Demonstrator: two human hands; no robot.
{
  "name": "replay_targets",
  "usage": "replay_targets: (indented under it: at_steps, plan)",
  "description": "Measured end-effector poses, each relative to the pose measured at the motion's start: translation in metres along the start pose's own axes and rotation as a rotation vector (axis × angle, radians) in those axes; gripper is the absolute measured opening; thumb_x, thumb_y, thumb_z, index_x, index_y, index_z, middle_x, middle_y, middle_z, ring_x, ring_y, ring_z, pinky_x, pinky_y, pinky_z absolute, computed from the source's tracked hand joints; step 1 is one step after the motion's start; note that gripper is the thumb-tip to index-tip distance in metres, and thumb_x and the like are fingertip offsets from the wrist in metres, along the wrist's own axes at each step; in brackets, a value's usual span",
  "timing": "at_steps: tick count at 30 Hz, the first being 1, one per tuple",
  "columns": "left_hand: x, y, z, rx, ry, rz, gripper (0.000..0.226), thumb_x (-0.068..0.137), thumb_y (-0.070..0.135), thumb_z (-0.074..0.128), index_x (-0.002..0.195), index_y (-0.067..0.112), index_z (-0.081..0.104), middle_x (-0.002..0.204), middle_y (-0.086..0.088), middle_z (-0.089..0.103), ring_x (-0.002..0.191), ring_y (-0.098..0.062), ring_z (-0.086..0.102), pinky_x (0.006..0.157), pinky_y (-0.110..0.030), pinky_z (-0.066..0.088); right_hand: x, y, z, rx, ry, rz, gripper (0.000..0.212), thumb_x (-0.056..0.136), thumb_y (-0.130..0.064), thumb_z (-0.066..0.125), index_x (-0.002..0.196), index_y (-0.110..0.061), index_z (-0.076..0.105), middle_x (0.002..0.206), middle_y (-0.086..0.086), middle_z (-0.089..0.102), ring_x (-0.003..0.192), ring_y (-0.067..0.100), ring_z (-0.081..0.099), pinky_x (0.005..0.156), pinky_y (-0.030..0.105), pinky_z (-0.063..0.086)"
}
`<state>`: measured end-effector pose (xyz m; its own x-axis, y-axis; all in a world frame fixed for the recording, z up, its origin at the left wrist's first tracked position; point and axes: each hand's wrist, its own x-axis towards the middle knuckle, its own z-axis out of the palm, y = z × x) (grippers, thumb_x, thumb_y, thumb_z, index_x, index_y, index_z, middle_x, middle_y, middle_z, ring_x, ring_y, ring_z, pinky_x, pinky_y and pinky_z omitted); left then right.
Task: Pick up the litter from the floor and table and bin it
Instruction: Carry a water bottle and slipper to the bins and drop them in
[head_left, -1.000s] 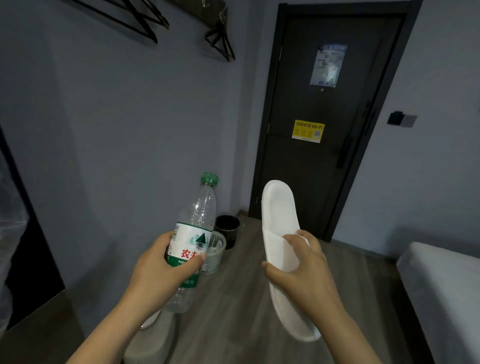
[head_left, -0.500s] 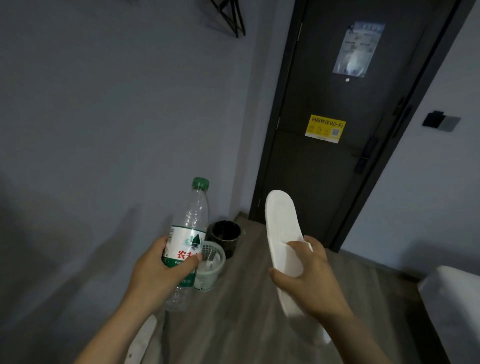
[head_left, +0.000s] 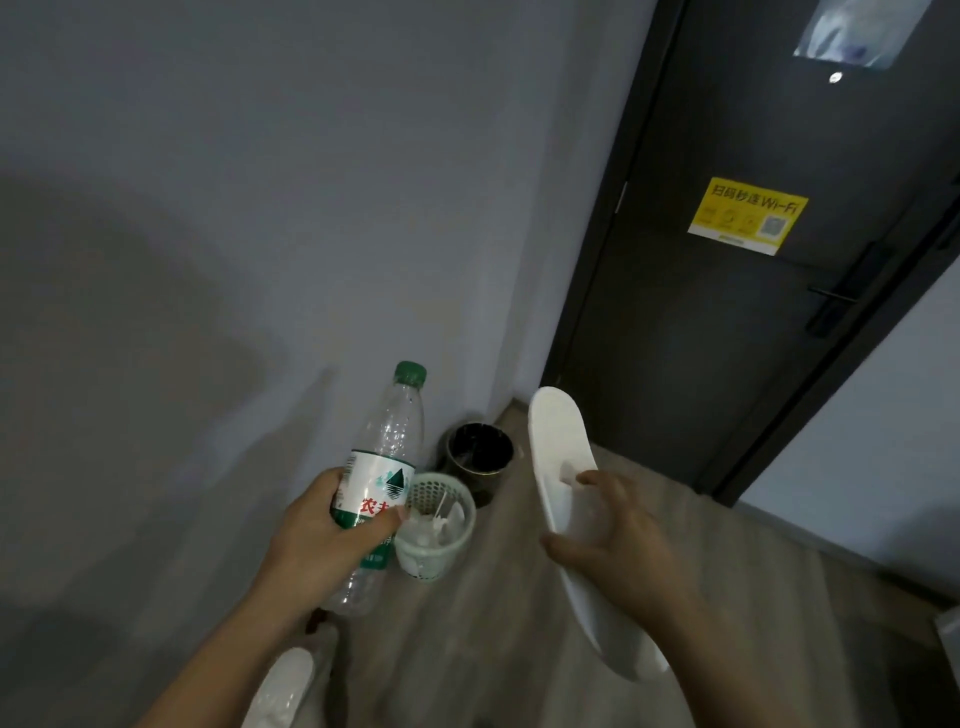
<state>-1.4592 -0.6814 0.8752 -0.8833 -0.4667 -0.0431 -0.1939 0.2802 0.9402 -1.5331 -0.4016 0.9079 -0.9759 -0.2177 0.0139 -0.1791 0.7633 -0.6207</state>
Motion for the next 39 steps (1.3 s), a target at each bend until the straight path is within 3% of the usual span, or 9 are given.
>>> replay_targets:
  at_steps: [3, 7, 12, 17, 23, 28, 35, 39]
  plan:
    - [0.044, -0.001, 0.021, 0.043, 0.022, -0.03, 0.033, 0.069, 0.03, 0.082, 0.093, 0.031, 0.059, 0.08, 0.007, 0.069, 0.067, -0.006, 0.066, 0.051, -0.016, 0.047, 0.06, 0.019, 0.007, 0.075, -0.034, 0.011, 0.085, 0.068, -0.043, 0.08, 0.135, -0.036, 0.027, 0.137, -0.005, 0.032, 0.107, 0.013, 0.044, 0.08, 0.033, 0.044]
    - [0.1, 0.004, 0.054, 0.114, 0.047, -0.091, 0.038, 0.072, 0.032, 0.081, 0.1, 0.023, 0.058, 0.085, 0.007, 0.066, 0.074, -0.005, 0.063, 0.055, -0.016, 0.043, 0.141, 0.044, 0.015, 0.125, -0.112, 0.061, 0.084, 0.068, -0.04, 0.081, 0.13, -0.03, 0.025, 0.138, 0.002, 0.035, 0.106, 0.017, 0.045, 0.076, 0.032, 0.041]
    - [0.156, 0.004, 0.091, 0.142, 0.074, -0.138, 0.039, 0.071, 0.032, 0.081, 0.101, 0.027, 0.056, 0.084, 0.009, 0.065, 0.074, -0.002, 0.062, 0.056, -0.014, 0.043, 0.229, 0.072, 0.029, 0.114, -0.254, 0.069, 0.089, 0.063, -0.042, 0.084, 0.13, -0.027, 0.027, 0.141, 0.005, 0.038, 0.119, 0.026, 0.049, 0.086, 0.039, 0.047]
    - [0.207, -0.016, 0.113, 0.173, 0.076, -0.233, 0.034, 0.069, 0.036, 0.082, 0.087, 0.035, 0.054, 0.079, 0.011, 0.064, 0.066, 0.007, 0.061, 0.047, -0.006, 0.042, 0.293, 0.091, 0.057, 0.109, -0.383, 0.1, 0.089, 0.056, -0.042, 0.086, 0.126, -0.029, 0.033, 0.13, 0.0, 0.046, 0.11, 0.02, 0.054, 0.087, 0.042, 0.053]
    - [0.292, -0.052, 0.135, 0.213, 0.03, -0.326, 0.038, 0.068, 0.04, 0.081, 0.09, 0.035, 0.051, 0.082, 0.013, 0.063, 0.07, 0.002, 0.061, 0.049, -0.008, 0.04, 0.377, 0.104, 0.107, 0.033, -0.533, 0.143, 0.096, 0.058, -0.044, 0.086, 0.133, -0.023, 0.031, 0.134, 0.003, 0.043, 0.111, 0.022, 0.054, 0.089, 0.041, 0.053]
    - [0.368, -0.085, 0.148, 0.275, -0.034, -0.403, 0.045, 0.069, 0.039, 0.081, 0.101, 0.03, 0.051, 0.083, 0.011, 0.062, 0.068, -0.001, 0.061, 0.042, -0.007, 0.043, 0.447, 0.112, 0.162, -0.045, -0.661, 0.195, 0.091, 0.06, -0.045, 0.084, 0.129, -0.024, 0.029, 0.128, 0.003, 0.043, 0.104, 0.022, 0.053, 0.079, 0.036, 0.05]
    - [0.432, -0.141, 0.175, 0.537, -0.177, -0.459, 0.056, 0.072, 0.049, 0.075, 0.115, 0.023, 0.05, 0.093, 0.004, 0.061, 0.079, -0.011, 0.059, 0.066, -0.025, 0.049, 0.519, 0.142, 0.251, -0.054, -0.838, 0.28, 0.088, 0.051, -0.049, 0.081, 0.121, -0.025, 0.033, 0.118, 0.003, 0.049, 0.1, 0.024, 0.056, 0.077, 0.036, 0.05]
    - [0.46, -0.179, 0.195, 0.597, -0.213, -0.553, 0.064, 0.074, 0.05, 0.074, 0.125, 0.022, 0.047, 0.098, 0.002, 0.06, 0.083, -0.014, 0.059, 0.067, -0.023, 0.046, 0.551, 0.175, 0.306, -0.097, -0.959, 0.28, 0.09, 0.058, -0.044, 0.082, 0.128, -0.021, 0.03, 0.125, 0.006, 0.046, 0.107, 0.026, 0.054, 0.079, 0.034, 0.046]
